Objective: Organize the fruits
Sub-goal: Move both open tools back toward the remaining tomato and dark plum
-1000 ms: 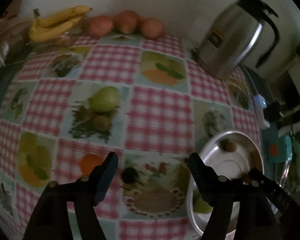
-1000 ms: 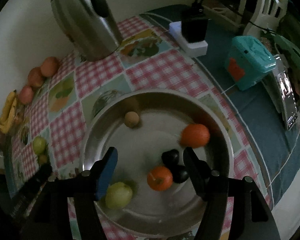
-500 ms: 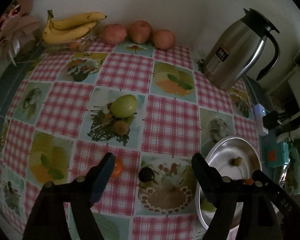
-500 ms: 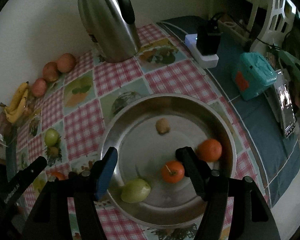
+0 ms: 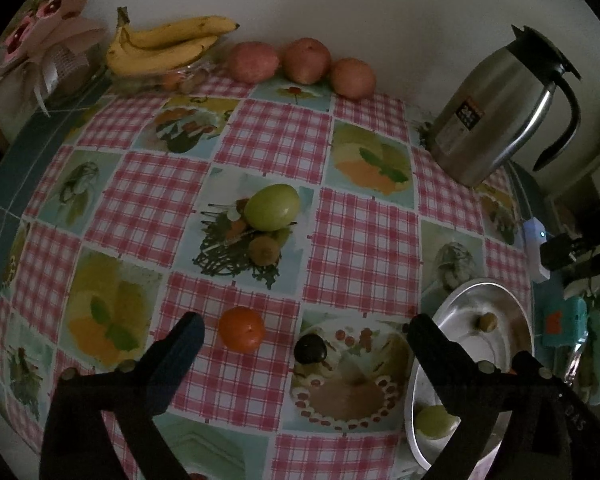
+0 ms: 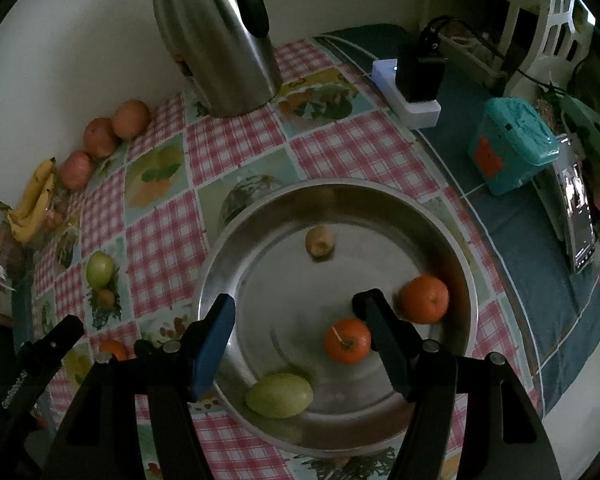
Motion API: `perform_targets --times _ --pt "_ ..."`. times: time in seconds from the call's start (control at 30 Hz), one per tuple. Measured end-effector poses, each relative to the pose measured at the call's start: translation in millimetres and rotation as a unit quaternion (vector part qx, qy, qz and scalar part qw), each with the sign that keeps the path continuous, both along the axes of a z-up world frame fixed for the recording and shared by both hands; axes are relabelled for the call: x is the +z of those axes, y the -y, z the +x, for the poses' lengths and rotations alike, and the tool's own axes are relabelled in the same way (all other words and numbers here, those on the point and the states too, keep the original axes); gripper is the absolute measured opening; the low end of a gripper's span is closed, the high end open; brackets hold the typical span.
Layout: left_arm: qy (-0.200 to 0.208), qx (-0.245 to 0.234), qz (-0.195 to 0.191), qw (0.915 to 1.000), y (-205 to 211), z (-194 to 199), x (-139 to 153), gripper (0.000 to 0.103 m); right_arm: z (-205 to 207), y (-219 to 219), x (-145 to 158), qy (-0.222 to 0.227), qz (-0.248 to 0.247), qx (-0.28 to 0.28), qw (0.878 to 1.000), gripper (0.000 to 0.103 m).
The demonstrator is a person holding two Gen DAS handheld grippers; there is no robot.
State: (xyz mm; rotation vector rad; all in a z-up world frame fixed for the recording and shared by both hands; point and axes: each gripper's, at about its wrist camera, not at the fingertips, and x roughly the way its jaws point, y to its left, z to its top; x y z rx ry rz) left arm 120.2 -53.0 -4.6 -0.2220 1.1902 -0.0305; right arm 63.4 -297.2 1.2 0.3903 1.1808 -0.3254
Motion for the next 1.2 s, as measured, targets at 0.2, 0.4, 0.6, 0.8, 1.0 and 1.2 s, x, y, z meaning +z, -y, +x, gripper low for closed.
perform_targets --times 0.2,0.4,0.6,0.8,1.0,1.2 --pt "-0.002 -0.002 0.004 1.0000 2 0 -1 0.103 0 1 -2 -0.004 -0.005 0.001 1.000 0.070" --pt "-0.001 -0.004 0.010 0.9999 3 -1 -2 0.103 1 0 -3 -0.003 -0.008 0.003 1.000 0.073" --pt "0.001 -0.008 0.021 0.9997 6 -1 -5 0.103 1 -1 -1 0.007 -0.018 0.009 1.000 0.093" --pt "0.002 -0.011 0.022 0.9997 7 -1 -5 0.103 3 0 -3 0.005 -0.020 0.014 1.000 0.094" --pt "0.000 -0.016 0.022 0.9996 8 0 -4 0.103 3 1 -4 0.003 -0.019 0.013 1.000 0.094" --pt "0.015 -0.044 0.067 0.9966 16 -1 4 0.103 3 1 -5 0.000 -0.022 0.014 1.000 0.094"
